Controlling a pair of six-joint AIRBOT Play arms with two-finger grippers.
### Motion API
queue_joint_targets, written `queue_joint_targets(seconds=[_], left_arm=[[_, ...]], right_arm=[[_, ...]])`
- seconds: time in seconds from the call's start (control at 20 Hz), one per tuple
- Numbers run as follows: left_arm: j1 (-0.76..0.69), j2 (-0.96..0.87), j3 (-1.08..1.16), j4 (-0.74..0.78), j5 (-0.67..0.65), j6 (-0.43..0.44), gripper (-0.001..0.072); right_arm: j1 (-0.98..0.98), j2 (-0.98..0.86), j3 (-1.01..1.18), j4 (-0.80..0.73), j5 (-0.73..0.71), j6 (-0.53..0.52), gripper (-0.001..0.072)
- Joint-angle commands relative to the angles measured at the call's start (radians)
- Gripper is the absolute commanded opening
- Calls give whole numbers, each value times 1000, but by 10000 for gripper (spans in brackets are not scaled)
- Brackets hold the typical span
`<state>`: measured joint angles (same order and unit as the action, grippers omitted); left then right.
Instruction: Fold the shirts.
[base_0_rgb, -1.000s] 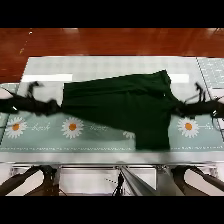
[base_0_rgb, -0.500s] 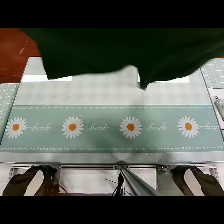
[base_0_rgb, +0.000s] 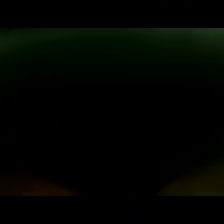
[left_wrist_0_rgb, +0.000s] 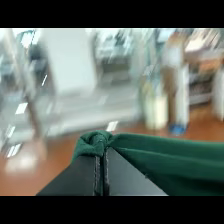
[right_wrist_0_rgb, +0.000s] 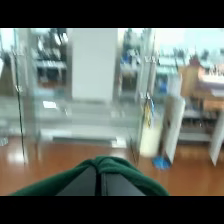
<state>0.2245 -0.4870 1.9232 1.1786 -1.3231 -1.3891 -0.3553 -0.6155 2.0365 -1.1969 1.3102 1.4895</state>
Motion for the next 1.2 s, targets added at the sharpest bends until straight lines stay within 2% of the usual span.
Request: queue_joint_targets(seconds=[0.0,0.1,0.15,0.25,0.3,0.4,0.55,0.65,0.75,0.85,0.95,1.15], left_arm=[[1,2,0,95,-151,-33,23],[1,-48,-26,83,-216,-83,23],[1,-82,-55,66,-278,-82,23],[1,-139,-153,36,-367,-82,23],[1,-158,-221,37,-365,-80,23],[0,-194,-383,36,-293,-78,23],[0,-307,-578,16,-81,-65,23],[-1,-442,-596,-23,40,-39,23],[-9,-586,-585,-90,151,-32,24],[-28,-721,-559,-103,200,-26,24],[-41,-819,-541,-101,256,6,24],[-74,-937,-541,-99,461,6,24]], right_arm=[[1,-11,18,-76,230,27,20],[1,-76,18,-97,488,-21,20],[9,-114,8,-91,547,16,20],[23,-169,-50,-96,544,-6,20],[23,-205,-85,-121,544,-8,20],[23,-286,-171,-137,543,-14,20],[31,-469,-252,-132,507,-20,20],[108,-604,-251,-138,397,-21,20],[218,-727,-251,-187,200,-19,20],[286,-823,-251,-225,21,-16,20],[313,-896,-251,-249,-126,27,21],[314,-1022,-251,-243,-331,107,20]])
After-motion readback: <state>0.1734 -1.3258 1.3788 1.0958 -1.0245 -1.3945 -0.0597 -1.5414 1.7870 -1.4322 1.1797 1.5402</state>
